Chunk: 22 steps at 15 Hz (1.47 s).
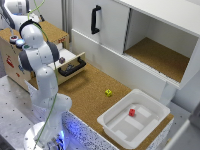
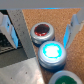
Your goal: Push down the blue button to turn off the blue light
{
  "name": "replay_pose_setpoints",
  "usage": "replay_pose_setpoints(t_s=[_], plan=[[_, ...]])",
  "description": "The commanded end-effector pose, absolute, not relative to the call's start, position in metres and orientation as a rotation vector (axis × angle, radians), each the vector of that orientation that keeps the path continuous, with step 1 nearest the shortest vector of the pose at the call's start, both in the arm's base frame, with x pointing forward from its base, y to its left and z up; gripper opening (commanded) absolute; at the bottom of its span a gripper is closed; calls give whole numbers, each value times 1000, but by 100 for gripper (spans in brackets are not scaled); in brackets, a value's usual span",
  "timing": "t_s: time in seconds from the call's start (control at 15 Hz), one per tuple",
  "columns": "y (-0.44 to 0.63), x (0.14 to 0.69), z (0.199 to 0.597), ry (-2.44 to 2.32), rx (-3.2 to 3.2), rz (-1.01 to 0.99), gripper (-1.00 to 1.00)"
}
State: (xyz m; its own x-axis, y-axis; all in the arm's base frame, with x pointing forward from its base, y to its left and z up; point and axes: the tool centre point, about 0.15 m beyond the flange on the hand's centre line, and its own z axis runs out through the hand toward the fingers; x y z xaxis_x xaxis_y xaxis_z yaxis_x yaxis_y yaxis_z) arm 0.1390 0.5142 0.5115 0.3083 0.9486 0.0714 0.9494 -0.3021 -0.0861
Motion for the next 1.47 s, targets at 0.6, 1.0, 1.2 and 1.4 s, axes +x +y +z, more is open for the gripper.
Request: replay_pose_setpoints(t_s=[0.6,1.0,1.2,1.4], plan=[[552,168,484,-1672,-2671,119,-100],[557,181,453,-1647,-2666,180,-100],[554,188,433,-1634,-2680,214,-100],[540,185,461,-1589,-2679,129,-100]])
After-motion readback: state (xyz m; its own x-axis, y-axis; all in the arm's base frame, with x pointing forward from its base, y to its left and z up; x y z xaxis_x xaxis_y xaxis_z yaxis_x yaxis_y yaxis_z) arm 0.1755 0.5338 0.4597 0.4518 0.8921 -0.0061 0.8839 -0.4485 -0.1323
